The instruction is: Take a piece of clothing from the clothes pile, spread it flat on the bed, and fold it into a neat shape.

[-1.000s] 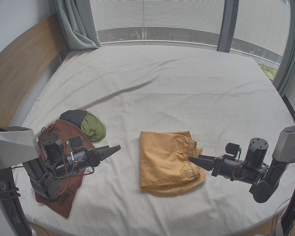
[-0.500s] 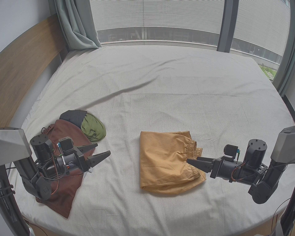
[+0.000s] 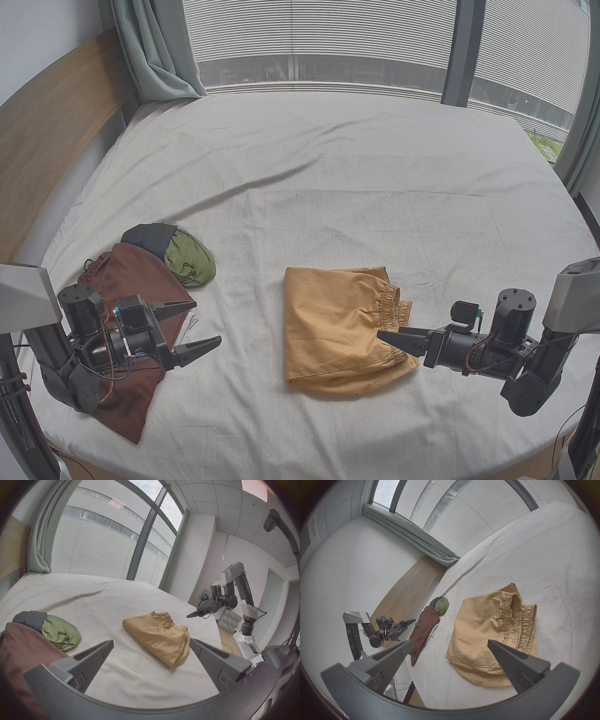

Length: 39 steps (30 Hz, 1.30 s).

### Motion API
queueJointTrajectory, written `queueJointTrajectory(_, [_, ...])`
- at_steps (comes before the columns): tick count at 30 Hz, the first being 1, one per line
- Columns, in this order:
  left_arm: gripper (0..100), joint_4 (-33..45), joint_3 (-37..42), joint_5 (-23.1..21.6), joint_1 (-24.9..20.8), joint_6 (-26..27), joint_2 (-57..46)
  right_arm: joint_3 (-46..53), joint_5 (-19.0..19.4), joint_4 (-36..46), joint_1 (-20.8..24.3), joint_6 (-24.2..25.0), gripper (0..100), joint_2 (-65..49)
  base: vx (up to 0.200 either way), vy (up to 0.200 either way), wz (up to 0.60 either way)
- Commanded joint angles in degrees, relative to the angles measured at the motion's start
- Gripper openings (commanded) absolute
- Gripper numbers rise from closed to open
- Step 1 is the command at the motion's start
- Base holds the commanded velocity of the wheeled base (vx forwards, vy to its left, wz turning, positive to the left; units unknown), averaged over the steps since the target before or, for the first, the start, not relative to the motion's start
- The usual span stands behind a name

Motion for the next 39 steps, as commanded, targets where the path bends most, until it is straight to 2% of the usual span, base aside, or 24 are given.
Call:
queueJointTrajectory(1, [100, -0.01, 0.25, -0.57, 0.27, 1.44, 1.51, -0.10, -0.12, 0.05, -0.47, -0.06, 100, 1.36, 0.000, 0.000, 0.00])
queueJointTrajectory(7, [100, -0.10, -0.19, -1.01, 0.27, 4.43, 3.97, -0.10, -0.30, -0.04, -1.35, -0.06, 100, 3.82, 0.000, 0.000, 0.00])
queueJointTrajectory(13, [100, -0.10, -0.28, -1.01, 0.35, 4.52, 3.97, -0.19, -0.30, -0.04, -2.84, -1.03, 100, 6.10, 0.000, 0.000, 0.00])
queueJointTrajectory(17, [100, -0.10, -0.37, -1.01, 0.27, 4.52, 3.97, -0.54, -0.30, -0.04, -4.25, -3.75, 100, 8.48, 0.000, 0.000, 0.00])
queueJointTrajectory(26, [100, -0.10, -0.19, -1.01, 0.27, 4.60, 4.15, -0.71, -0.38, -0.04, -5.65, -4.98, 100, 9.53, 0.000, 0.000, 0.00])
queueJointTrajectory(32, [100, -0.10, 0.07, -1.01, 0.00, 4.69, 4.06, -2.12, -1.00, 0.05, -8.38, -7.00, 100, 13.31, 0.000, 0.000, 0.00])
queueJointTrajectory(39, [100, -0.10, 0.25, -1.01, -0.09, 4.69, 4.15, -3.53, -1.17, 0.05, -8.73, -6.91, 100, 16.74, 0.000, 0.000, 0.00])
